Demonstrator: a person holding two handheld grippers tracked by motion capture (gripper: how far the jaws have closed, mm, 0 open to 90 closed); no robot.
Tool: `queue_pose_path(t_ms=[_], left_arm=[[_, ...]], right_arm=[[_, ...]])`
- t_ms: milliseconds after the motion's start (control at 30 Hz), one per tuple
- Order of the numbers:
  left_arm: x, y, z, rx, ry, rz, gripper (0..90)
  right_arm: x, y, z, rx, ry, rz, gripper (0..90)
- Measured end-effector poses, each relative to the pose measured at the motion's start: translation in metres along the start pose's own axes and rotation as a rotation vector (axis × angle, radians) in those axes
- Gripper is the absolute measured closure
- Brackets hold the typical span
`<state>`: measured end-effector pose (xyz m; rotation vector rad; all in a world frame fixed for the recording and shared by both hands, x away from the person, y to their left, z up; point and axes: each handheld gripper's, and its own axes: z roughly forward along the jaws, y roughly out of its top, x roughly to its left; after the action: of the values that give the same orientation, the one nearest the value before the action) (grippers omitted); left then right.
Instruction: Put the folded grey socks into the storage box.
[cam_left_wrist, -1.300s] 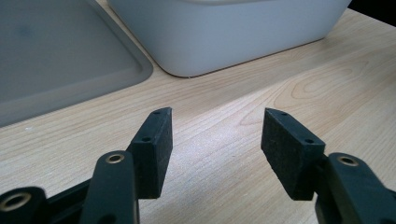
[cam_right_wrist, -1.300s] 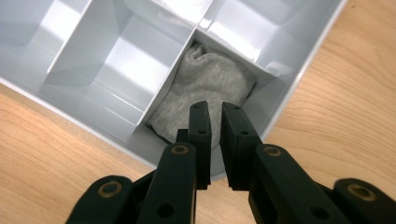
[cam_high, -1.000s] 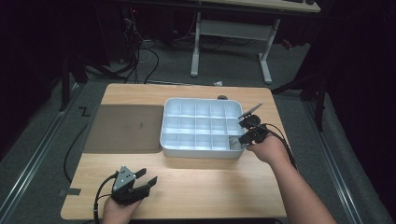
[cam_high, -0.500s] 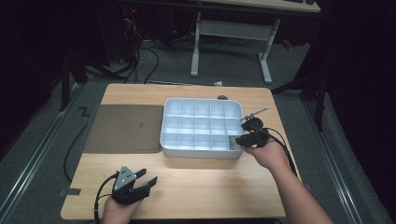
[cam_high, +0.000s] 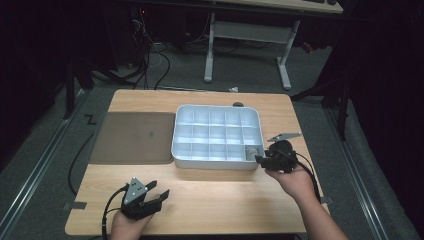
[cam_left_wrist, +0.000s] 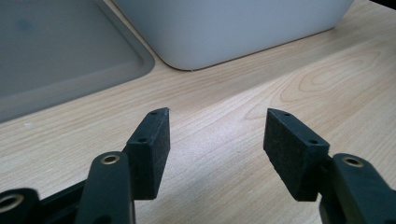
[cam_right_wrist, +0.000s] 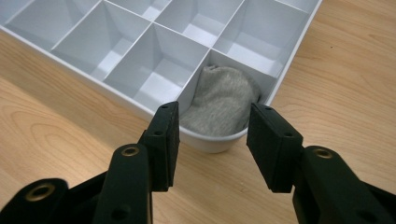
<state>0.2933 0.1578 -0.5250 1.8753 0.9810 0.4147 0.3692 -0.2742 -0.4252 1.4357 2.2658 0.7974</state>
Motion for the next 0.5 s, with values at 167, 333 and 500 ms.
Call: queue_pose_path(t_ms=[167,333,500], left_arm=[[0.0,0.0,0.0,-0.002,0.01,0.005,39.5],[0.0,0.0,0.001,-0.002,0.024,0.005,36.4],[0.001,-0.001,0.001,-0.001,0.036,-0.003,35.1]], right_arm=[[0.001,-0.018,-0.002,-0.059,0.012,0.018,49.4],[0.0,-0.033,0.0,-0.093,0.029,0.017,44.9],[0.004,-0.051,0.004,-0.135,0.035,0.007,41.4]])
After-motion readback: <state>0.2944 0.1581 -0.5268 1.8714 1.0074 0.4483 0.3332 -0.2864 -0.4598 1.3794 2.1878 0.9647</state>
